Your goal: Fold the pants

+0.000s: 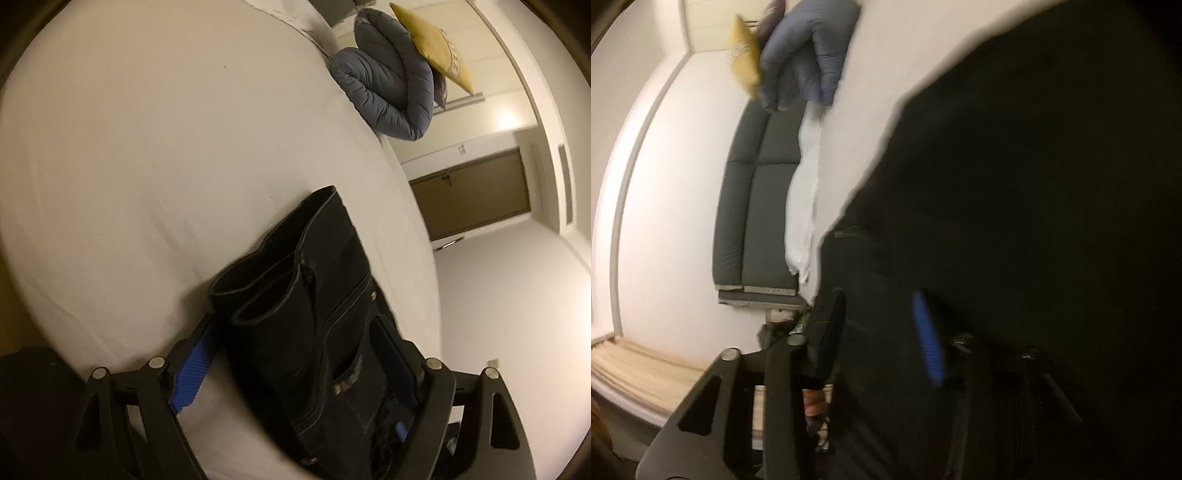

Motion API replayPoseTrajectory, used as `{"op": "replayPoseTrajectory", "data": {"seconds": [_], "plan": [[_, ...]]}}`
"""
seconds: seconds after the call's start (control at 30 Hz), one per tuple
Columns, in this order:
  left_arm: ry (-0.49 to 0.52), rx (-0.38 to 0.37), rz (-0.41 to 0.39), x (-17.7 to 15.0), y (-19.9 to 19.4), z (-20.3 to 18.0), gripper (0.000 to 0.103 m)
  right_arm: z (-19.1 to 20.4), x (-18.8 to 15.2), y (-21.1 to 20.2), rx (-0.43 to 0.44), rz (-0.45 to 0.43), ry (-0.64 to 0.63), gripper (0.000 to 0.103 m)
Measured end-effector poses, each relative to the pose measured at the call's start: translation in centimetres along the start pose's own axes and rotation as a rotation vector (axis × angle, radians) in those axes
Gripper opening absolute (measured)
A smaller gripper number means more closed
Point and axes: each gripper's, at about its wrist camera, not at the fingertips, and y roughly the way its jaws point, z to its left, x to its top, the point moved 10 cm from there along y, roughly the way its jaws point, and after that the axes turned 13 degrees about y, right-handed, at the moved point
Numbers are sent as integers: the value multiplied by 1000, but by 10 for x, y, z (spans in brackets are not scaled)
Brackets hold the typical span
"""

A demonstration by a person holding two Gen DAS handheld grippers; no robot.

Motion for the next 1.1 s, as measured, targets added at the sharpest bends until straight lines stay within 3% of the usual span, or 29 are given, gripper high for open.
{"op": "replayPoseTrajectory", "data": {"seconds": [0.03,0.07,0.1,0.13,0.23,0.4,0.5,0.53,0.6,0.73,0.77,0.83,0.87,0.9,0.97,1.1], "plan": [[-18,-16,4,1,0,-2,58,0,0,-1,13,-6,9,28],[-42,-21,22,0,4,1,48,3,0,-2,20,-8,14,31],[-58,-24,33,-2,5,1,31,7,-1,-2,21,-6,11,31],[-77,-33,40,-1,8,2,26,14,-2,-1,23,-2,-5,31],[-85,-40,36,-1,6,-1,22,41,-3,4,45,14,-55,31],[-17,-22,8,2,-7,-20,18,76,0,35,38,73,-118,31],[40,-7,-8,5,-11,-36,18,50,3,69,-110,130,-93,36],[53,-4,-13,7,-12,-42,18,26,4,82,-197,147,-60,31],[103,7,-24,9,-15,-56,18,26,11,82,-130,93,-53,19],[243,29,-36,10,-18,-99,18,30,10,74,-135,46,-86,21],[292,31,-39,10,-19,-115,18,33,9,71,-131,48,-75,24],[376,39,-41,6,-18,-141,18,41,10,55,-104,19,-25,45],[444,45,-34,0,-16,-161,18,49,13,41,-67,-12,-15,69],[494,51,-27,-6,-13,-174,18,55,15,28,-38,-49,-13,82],[616,64,0,-25,-1,-208,18,66,19,-3,9,-95,-9,86],[809,66,66,-76,28,-260,17,68,23,-44,74,-67,40,86]]}}
